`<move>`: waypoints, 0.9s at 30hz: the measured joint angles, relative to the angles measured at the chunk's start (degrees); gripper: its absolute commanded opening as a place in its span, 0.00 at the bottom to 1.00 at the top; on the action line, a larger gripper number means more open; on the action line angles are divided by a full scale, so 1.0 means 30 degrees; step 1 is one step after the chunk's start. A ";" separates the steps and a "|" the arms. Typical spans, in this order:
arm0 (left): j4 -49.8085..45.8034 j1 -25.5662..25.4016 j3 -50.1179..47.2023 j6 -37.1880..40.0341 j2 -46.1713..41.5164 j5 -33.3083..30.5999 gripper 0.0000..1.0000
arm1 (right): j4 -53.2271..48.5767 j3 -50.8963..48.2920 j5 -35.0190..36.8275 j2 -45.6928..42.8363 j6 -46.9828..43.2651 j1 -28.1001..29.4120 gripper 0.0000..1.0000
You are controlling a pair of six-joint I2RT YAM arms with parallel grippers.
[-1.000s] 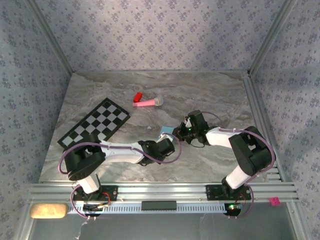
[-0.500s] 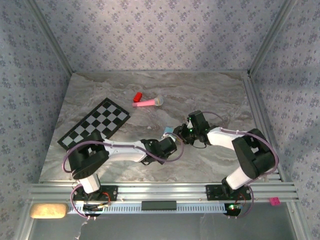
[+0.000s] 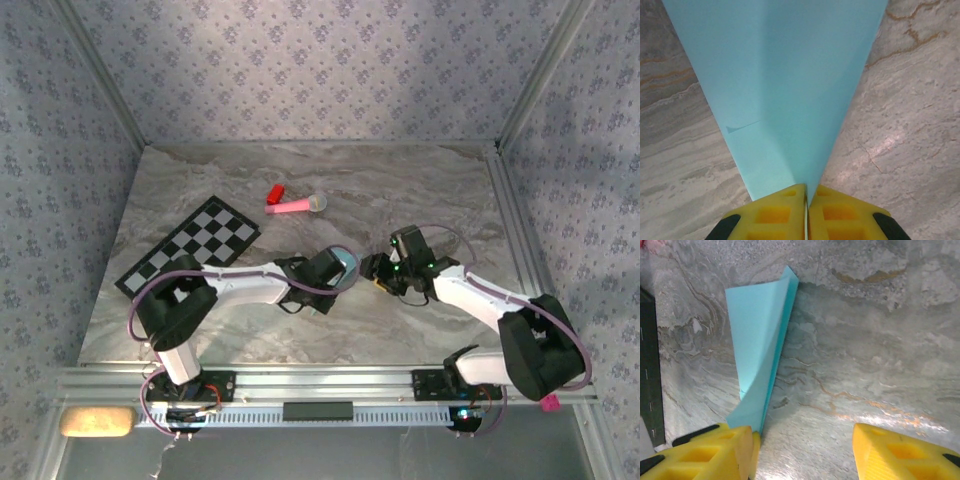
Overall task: Fold a paper plane with a square sheet of paper (pick it up from the middle)
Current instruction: Fold the wing for the fifth time at the center of the table.
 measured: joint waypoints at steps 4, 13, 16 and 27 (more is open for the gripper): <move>0.0051 0.0656 -0.0007 -0.0350 0.0000 0.1566 0.12 | -0.0007 -0.0415 -0.0007 -0.0335 -0.0095 0.0007 0.49; 0.0750 0.1282 -0.0029 -0.1056 0.0197 0.3534 0.17 | 0.1027 -0.1239 -0.0087 -0.0437 -0.0073 0.0459 0.36; 0.1158 0.1457 -0.0153 -0.1260 0.0197 0.3949 0.19 | 0.1545 -0.1246 -0.0168 -0.0131 -0.0066 0.0743 0.35; 0.2033 0.1647 -0.0648 -0.1719 0.0197 0.4408 0.16 | 0.2368 -0.1239 -0.0248 0.1151 -0.0007 0.1231 0.33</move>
